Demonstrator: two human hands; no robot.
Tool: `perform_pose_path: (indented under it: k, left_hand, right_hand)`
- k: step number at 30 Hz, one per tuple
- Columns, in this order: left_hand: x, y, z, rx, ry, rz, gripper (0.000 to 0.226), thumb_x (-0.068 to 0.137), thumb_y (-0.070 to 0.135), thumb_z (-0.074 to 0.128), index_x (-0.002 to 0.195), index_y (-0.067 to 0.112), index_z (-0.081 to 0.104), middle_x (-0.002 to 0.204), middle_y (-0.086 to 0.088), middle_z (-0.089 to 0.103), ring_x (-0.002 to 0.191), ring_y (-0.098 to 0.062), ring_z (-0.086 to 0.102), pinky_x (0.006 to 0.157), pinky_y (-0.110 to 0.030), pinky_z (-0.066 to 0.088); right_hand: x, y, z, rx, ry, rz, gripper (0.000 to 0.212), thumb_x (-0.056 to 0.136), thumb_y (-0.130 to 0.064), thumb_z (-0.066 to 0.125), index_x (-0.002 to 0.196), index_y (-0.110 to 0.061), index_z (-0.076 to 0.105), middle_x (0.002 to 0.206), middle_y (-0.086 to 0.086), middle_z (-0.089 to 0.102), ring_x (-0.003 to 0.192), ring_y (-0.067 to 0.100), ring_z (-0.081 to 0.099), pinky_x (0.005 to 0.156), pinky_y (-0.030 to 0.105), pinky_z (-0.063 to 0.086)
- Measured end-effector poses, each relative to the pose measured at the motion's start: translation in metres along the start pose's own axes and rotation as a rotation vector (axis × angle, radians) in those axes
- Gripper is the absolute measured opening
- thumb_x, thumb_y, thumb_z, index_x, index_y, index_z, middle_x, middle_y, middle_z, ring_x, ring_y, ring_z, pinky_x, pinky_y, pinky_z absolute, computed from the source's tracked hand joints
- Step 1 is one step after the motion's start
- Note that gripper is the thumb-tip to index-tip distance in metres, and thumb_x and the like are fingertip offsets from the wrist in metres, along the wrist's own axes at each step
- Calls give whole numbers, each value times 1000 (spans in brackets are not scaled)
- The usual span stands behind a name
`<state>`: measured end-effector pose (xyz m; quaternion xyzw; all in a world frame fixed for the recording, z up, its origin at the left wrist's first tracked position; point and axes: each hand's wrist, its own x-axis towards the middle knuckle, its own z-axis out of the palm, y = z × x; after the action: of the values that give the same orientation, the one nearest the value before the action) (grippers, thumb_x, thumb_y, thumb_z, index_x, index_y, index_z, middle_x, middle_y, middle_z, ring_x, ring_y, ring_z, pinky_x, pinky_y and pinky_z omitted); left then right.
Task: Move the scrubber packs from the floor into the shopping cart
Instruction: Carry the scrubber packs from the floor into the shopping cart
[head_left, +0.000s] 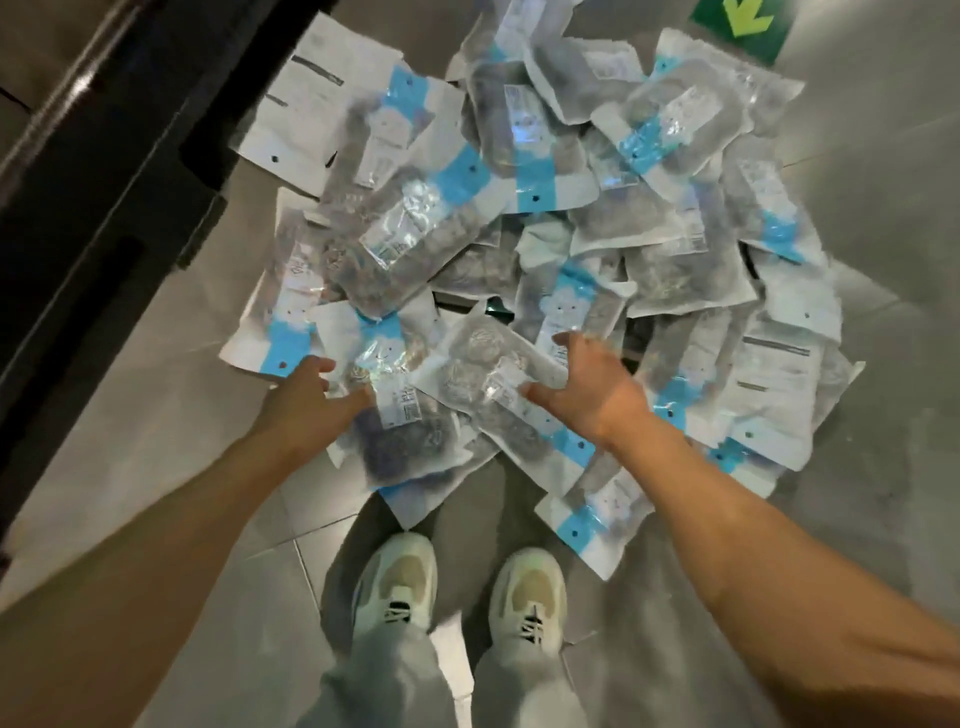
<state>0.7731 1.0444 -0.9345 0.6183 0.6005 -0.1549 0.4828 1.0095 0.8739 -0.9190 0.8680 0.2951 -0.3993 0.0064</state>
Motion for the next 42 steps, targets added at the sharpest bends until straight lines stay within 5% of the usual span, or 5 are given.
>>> perform_pose_path:
  k: [13, 16, 23, 35, 42]
  left_hand:
    - [86, -50, 75, -511, 19, -263, 115, 21, 57, 100, 121, 17, 60, 116, -3, 74, 101, -24, 72, 90, -47, 61]
    - [72, -38, 75, -539, -29, -282, 56, 58, 30, 99, 104, 20, 68, 104, -4, 76, 96, -24, 73, 92, -45, 60]
    - [27, -31, 67, -640, -6, -264, 59, 77, 9, 86, 130, 18, 60, 118, -3, 74, 101, -23, 73, 77, -35, 60]
    - [-243, 158, -164, -599, -16, 182, 38, 82, -7, 75, 113, 14, 69, 101, -9, 80, 77, -17, 77, 61, -24, 59]
    - [-468, 299, -330, -663, -13, 496, 60, 65, 7, 81, 123, 14, 65, 107, -7, 79, 100, -32, 76, 91, -49, 59]
  right_hand:
    - [75, 4, 64, -121, -21, 106, 99, 66, -71, 80, 145, -25, 40, 144, 12, 45, 137, 38, 41, 114, 55, 32]
    - [74, 11, 70, 4, -79, 122, 81, 62, -70, 83, 122, -22, 56, 123, 6, 53, 124, 33, 51, 108, 53, 42]
    - [35, 26, 49, 697, -65, 150, 80, 57, -47, 94, 122, -24, 56, 113, 1, 74, 99, 25, 73, 90, 52, 60]
    - [-189, -72, -259, 1068, 1, -39, 56, 72, -16, 90, 122, -17, 65, 101, -2, 80, 92, 17, 78, 84, 36, 60]
    - [-406, -136, -468, 1181, 227, -308, 66, 55, -28, 93, 114, -6, 72, 95, 9, 81, 83, 25, 77, 76, 38, 63]
